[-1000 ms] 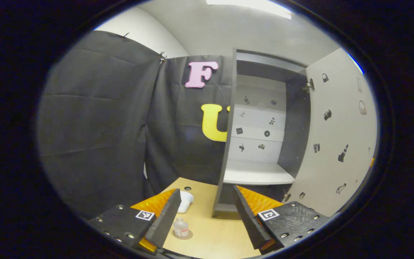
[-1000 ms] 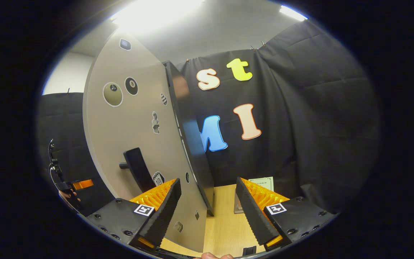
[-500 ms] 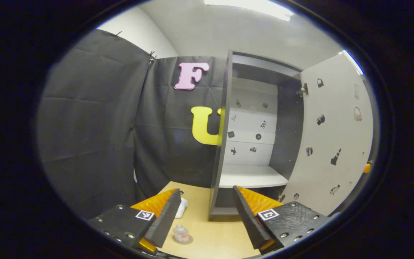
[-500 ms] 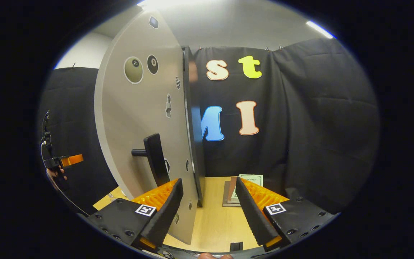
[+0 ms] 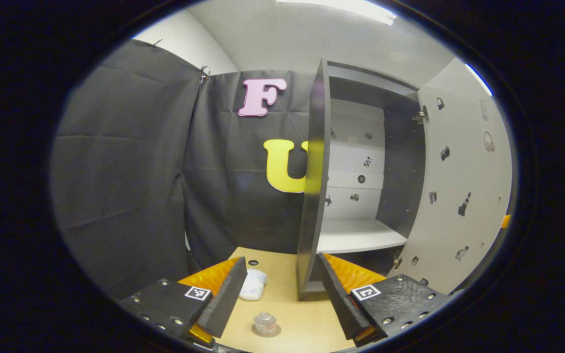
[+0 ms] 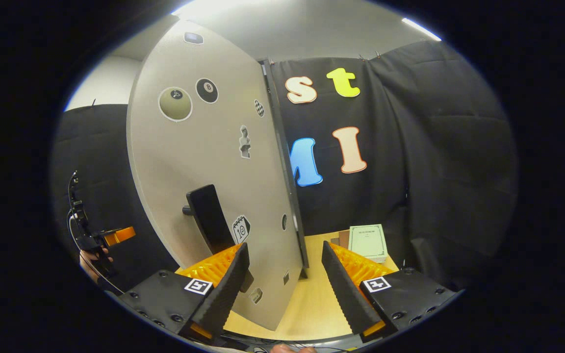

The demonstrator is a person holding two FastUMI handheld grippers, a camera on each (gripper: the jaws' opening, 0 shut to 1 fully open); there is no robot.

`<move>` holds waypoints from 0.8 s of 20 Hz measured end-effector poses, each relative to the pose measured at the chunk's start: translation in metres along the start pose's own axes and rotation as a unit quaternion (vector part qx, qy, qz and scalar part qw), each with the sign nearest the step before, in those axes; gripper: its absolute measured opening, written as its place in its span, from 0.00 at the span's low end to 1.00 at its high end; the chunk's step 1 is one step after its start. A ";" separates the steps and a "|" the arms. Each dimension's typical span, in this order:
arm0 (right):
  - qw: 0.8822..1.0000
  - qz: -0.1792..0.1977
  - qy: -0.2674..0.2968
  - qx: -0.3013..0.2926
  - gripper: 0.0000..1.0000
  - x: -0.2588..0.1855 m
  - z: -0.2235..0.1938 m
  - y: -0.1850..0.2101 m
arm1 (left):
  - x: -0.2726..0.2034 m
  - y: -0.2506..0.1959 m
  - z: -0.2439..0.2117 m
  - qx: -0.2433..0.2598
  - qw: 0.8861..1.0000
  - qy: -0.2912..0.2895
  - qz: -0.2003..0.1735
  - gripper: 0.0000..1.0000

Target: Open the cabinet door with the right hand, grasp the bottle in the cabinet with the left hand and place it on the coaster, then close the cabinet door with the right hand.

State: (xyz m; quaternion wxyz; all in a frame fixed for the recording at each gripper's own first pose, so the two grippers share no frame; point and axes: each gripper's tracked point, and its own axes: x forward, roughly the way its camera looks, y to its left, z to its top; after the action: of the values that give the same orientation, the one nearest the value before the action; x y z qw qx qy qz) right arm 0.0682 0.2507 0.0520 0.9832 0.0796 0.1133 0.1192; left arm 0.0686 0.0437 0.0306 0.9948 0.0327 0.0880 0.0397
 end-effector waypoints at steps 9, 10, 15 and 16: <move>1.000 0.010 -0.012 0.011 0.96 0.015 0.003 0.052 | 0.034 0.047 -0.011 -0.017 0.999 0.008 -0.030 0.89; 1.000 0.008 -0.013 0.012 0.96 0.017 0.002 0.058 | 0.036 0.049 -0.011 -0.016 0.999 0.008 -0.037 0.88; 0.998 0.038 -0.040 0.033 0.95 0.031 0.013 0.103 | 0.040 0.062 -0.011 -0.007 0.998 0.001 -0.056 0.87; 0.996 0.063 -0.052 0.045 0.96 0.033 0.021 0.120 | 0.040 0.066 -0.011 -0.002 0.998 0.002 -0.055 0.87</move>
State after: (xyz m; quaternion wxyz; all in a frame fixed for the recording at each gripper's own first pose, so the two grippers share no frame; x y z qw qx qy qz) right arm 0.0780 0.3718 0.0875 0.9736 0.1371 0.0623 0.1713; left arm 0.1007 0.1131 0.0174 0.9954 0.0257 0.0914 -0.0151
